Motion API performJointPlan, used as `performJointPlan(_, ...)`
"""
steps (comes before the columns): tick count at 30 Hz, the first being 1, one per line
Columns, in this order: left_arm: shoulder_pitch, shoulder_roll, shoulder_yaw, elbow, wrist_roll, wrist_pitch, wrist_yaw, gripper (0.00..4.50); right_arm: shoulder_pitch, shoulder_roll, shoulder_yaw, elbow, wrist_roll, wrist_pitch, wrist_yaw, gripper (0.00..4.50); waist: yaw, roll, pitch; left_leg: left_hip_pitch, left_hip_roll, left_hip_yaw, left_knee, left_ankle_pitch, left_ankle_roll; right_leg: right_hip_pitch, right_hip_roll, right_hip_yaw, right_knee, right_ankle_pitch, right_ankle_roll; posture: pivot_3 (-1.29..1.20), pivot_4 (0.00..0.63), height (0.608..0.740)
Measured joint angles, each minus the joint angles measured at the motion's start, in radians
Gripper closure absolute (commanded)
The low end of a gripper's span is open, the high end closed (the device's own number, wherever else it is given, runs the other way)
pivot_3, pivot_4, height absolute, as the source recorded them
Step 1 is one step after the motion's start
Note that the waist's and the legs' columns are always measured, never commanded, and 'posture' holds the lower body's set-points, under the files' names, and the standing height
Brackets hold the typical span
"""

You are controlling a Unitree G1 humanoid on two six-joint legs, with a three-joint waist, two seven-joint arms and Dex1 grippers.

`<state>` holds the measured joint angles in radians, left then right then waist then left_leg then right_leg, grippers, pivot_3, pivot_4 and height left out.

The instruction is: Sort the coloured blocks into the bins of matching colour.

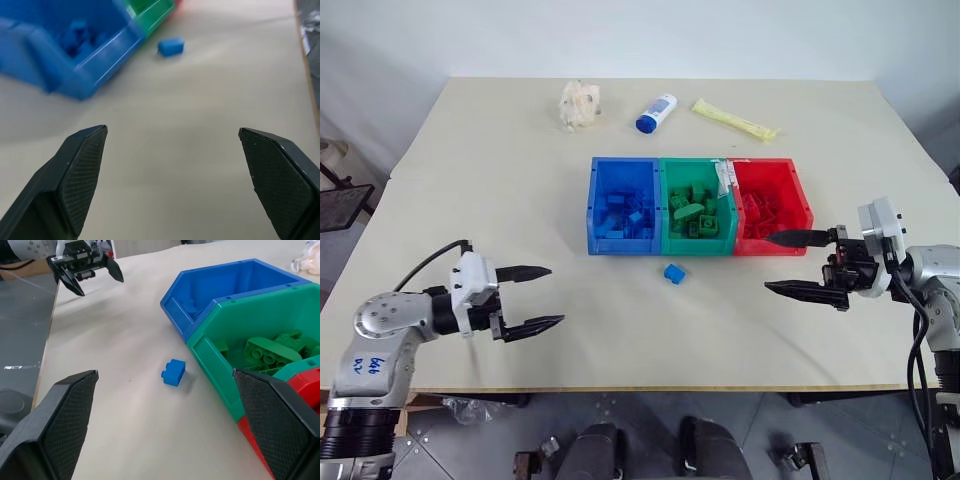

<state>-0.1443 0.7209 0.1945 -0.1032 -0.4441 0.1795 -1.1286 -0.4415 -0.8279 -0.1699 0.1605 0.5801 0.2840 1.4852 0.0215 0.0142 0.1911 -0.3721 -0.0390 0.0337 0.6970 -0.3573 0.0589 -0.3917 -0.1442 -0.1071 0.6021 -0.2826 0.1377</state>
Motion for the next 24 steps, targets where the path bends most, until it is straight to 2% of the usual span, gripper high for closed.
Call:
performJointPlan(5, -0.003, -0.119, -0.123, -0.146, 0.053, 0.073, 0.182, 0.03, 0.065, -0.014, -0.023, -0.025, 0.005, -0.005, 0.007, 0.0, 0.004, 0.0, 0.0, 0.0, -0.001, 0.0, 0.0, 0.0, 0.0, 0.001, 0.0, 0.0, 0.0, 0.0, 0.0, 0.0, 0.15, 0.74)
performJointPlan(10, -0.042, -0.28, -0.266, -0.171, 0.17, 0.085, 0.358, 0.03, 0.183, -0.045, -0.085, -0.046, 0.004, -0.04, 0.01, 0.0, 0.012, 0.0, 0.0, 0.001, -0.002, 0.001, 0.001, 0.001, 0.001, 0.002, 0.004, 0.0, 0.0, 0.0, 0.001, 0.0, 0.15, 0.74)
performJointPlan(12, -0.051, -0.314, -0.312, -0.164, 0.203, 0.09, 0.401, 0.03, 0.224, -0.046, -0.096, -0.053, -0.002, -0.062, 0.009, 0.0, 0.011, 0.0, 0.0, 0.001, -0.001, 0.002, 0.001, 0.001, 0.001, 0.001, 0.006, 0.0, 0.0, 0.0, 0.001, 0.0, 0.15, 0.74)
performJointPlan(18, -0.118, -0.375, -0.363, -0.081, 0.258, 0.077, 0.462, 0.03, 0.295, -0.061, -0.14, -0.094, -0.008, -0.098, -0.002, 0.0, 0.006, 0.0, 0.0, 0.002, 0.001, 0.003, 0.001, 0.001, 0.001, 0.001, 0.008, 0.0, 0.0, 0.0, 0.001, 0.0, 0.15, 0.74)
performJointPlan(24, -0.235, -0.461, -0.422, 0.16, 0.335, 0.014, 0.493, 0.03, 0.361, -0.06, -0.177, -0.18, 0.005, -0.088, -0.062, 0.0, 0.024, 0.0, 0.0, 0.001, 0.0, 0.004, 0.002, 0.001, 0.001, 0.001, 0.008, -0.001, -0.001, 0.001, 0.001, 0.0, 0.15, 0.74)
